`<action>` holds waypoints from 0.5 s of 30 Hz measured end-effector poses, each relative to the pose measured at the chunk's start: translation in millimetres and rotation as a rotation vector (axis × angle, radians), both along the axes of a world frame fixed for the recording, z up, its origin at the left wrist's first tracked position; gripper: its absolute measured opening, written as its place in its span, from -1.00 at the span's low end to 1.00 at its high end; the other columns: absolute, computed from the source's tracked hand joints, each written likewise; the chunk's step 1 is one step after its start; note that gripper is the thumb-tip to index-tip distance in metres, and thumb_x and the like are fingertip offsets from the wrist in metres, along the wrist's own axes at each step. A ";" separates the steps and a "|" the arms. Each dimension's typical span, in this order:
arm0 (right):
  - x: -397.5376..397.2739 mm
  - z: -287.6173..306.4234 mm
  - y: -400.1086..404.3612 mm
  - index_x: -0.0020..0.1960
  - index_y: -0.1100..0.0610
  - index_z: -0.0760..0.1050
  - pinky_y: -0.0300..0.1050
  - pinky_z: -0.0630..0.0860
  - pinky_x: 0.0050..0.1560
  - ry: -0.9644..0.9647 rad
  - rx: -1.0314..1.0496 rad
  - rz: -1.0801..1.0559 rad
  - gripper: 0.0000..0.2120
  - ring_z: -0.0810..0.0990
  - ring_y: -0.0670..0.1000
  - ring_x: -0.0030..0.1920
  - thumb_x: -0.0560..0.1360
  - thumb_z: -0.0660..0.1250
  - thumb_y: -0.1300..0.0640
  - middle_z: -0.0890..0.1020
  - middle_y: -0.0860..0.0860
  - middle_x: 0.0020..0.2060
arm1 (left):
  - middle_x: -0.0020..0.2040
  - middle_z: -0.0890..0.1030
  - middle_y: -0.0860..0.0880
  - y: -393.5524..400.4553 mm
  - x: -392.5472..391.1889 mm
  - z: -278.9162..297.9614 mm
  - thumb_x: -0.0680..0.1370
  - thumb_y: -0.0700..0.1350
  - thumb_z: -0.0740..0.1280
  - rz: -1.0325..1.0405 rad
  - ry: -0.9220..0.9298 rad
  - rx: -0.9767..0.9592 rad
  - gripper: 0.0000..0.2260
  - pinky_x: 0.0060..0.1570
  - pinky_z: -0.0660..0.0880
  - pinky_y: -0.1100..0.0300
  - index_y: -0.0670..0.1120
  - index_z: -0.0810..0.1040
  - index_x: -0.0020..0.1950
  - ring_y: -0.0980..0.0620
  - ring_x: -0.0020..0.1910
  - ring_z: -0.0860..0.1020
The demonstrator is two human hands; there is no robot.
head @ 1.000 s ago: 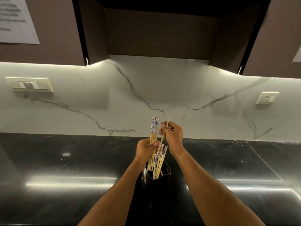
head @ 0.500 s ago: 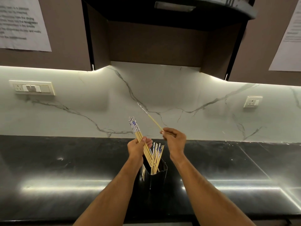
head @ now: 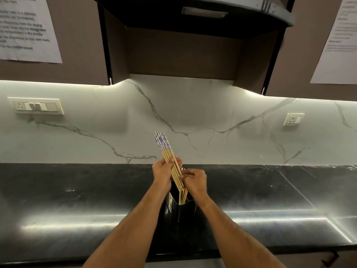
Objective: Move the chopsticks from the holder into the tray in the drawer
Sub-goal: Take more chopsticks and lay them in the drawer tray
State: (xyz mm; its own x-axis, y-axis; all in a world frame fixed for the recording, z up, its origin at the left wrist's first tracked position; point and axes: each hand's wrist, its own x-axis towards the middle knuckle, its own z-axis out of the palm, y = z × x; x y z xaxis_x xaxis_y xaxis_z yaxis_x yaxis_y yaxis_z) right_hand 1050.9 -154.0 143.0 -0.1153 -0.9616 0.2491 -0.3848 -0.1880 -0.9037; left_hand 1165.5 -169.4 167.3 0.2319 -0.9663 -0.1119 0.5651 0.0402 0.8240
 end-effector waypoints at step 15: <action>-31.9 32.3 -23.3 0.43 0.07 0.42 0.04 0.66 0.13 -0.215 0.001 0.134 -0.46 0.73 0.00 0.01 0.50 0.48 0.24 0.71 0.05 0.01 | 0.02 0.72 -0.28 11.3 13.5 -10.4 0.64 -0.28 0.29 -0.199 -0.146 -0.052 -0.80 0.17 0.61 -0.06 -0.32 0.57 0.23 -0.20 0.06 0.71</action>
